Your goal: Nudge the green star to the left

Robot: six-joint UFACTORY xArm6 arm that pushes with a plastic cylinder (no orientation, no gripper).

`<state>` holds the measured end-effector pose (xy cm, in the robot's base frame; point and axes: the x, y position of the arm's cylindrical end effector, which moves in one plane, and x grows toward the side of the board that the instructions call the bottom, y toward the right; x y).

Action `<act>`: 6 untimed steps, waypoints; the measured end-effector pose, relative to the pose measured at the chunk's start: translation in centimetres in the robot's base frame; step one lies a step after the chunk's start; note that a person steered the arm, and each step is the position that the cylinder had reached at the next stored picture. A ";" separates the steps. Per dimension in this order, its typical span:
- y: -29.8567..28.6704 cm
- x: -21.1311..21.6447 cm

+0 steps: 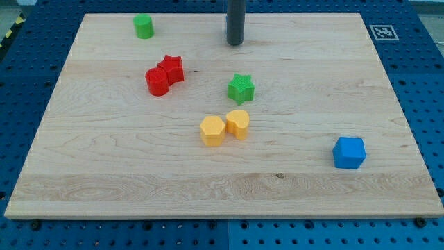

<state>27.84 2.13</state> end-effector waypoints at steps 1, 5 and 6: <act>0.0 0.6; 4.7 12.2; 4.4 14.2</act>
